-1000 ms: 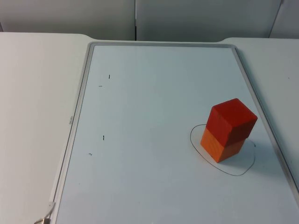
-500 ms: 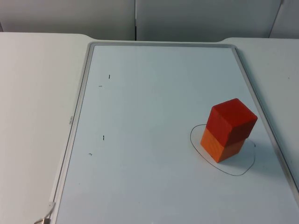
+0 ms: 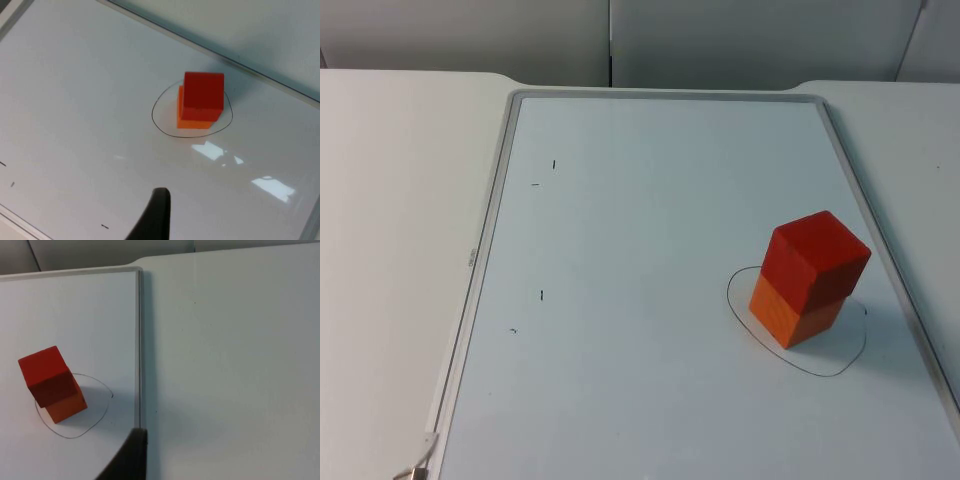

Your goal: Pick up one cube with the left hand and another cube with the right hand. First place the cube in the right hand at the target position, then stack the cube in the left hand on top.

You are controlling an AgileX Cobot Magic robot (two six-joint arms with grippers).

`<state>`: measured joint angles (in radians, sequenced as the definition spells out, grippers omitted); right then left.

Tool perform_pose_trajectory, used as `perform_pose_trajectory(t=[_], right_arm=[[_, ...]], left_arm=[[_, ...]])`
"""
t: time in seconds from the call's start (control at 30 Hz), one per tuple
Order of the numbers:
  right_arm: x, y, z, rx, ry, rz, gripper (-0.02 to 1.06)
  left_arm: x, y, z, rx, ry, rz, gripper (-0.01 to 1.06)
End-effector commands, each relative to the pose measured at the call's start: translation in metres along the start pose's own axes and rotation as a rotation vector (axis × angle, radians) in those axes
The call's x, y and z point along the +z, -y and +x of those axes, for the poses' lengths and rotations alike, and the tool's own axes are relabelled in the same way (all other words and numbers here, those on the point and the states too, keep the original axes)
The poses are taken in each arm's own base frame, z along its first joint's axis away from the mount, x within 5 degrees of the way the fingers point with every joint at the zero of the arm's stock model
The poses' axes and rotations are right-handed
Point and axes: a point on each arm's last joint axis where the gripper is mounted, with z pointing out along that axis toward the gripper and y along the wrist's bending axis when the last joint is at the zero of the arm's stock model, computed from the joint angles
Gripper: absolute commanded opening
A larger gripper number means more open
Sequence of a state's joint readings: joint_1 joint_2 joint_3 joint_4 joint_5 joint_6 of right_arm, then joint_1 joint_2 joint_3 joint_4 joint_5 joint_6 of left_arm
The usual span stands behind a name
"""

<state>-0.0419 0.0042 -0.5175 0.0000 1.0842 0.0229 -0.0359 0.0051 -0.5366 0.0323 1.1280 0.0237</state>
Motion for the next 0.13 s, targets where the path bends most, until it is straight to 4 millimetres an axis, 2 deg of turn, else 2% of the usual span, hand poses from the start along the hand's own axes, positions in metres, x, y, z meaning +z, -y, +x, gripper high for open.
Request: perform_pose_trajectory(t=[0.0, 0.1], right_arm=[[0.0017, 0.0, 0.0018, 0.005, -0.001, 0.007, 1.04], [0.0017, 0.0, 0.0018, 0.005, -0.001, 0.007, 1.04]], left_arm=[[0.0019, 0.0002, -0.0002, -0.009, 0.023, 0.008, 1.05], [0.0046, 0.0003, -0.0002, 0.023, 0.035, 0.007, 1.05]])
